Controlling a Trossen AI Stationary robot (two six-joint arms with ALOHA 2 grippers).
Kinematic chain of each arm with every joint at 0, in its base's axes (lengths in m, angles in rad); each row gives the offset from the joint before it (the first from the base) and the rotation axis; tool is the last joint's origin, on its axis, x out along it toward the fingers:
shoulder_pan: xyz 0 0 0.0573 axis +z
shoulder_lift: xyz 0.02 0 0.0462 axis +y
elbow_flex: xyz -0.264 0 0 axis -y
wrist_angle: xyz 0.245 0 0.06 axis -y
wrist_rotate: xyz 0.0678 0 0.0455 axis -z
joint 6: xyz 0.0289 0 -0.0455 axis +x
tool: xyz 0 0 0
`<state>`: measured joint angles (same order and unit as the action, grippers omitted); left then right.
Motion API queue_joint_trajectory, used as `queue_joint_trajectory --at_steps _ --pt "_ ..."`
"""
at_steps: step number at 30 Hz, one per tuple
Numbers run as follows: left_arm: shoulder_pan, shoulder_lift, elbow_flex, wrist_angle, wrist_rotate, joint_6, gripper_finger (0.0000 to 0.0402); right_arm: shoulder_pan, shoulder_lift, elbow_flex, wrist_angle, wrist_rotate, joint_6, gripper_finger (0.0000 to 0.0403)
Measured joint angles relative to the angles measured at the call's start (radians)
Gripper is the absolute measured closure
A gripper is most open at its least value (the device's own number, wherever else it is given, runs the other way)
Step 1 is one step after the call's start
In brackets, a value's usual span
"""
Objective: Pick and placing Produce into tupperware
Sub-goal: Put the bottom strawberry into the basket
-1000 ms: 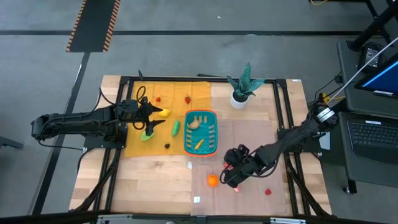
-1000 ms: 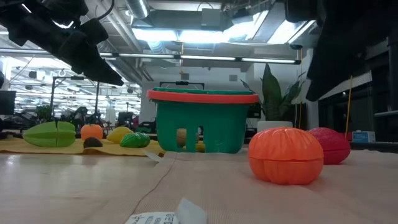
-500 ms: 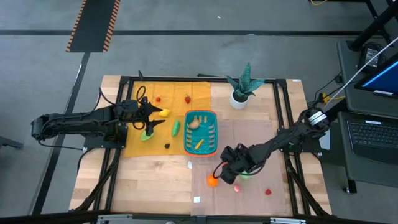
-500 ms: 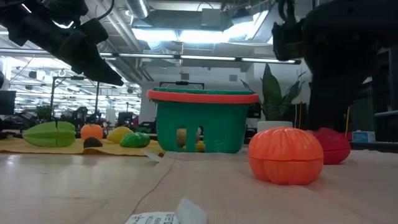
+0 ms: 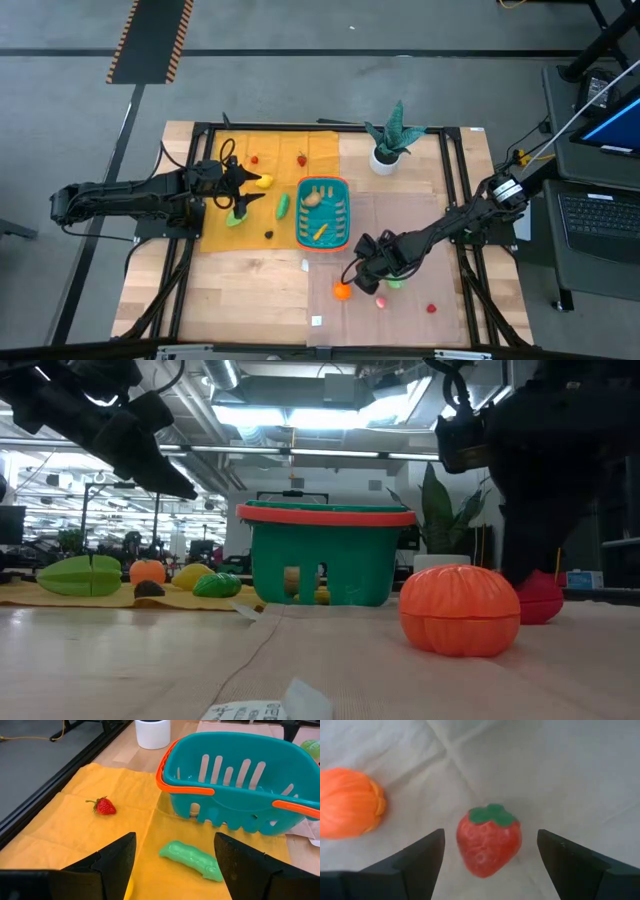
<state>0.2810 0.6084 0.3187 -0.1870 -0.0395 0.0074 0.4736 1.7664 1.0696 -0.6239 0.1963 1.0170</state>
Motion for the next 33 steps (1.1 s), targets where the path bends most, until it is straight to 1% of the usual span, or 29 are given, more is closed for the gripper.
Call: queue_joint_trajectory --at_steps 2,26,29,33 --pt "0.0 0.0 0.0 -0.003 0.0 0.0 0.014 0.0 0.0 0.0 0.0 -0.014 -0.001 0.0085" --pt "0.0 0.0 0.0 -0.012 0.0 0.0 0.014 -0.011 0.029 -0.001 0.012 -0.006 -0.015 0.0086" --pt "0.0 0.0 0.0 -0.012 0.0 0.0 0.014 -0.011 0.029 -0.001 0.007 -0.006 -0.016 0.0094" --pt "0.0 0.0 0.0 -0.013 0.0 0.0 0.014 -0.013 0.029 -0.001 0.006 -0.006 -0.015 0.0123"
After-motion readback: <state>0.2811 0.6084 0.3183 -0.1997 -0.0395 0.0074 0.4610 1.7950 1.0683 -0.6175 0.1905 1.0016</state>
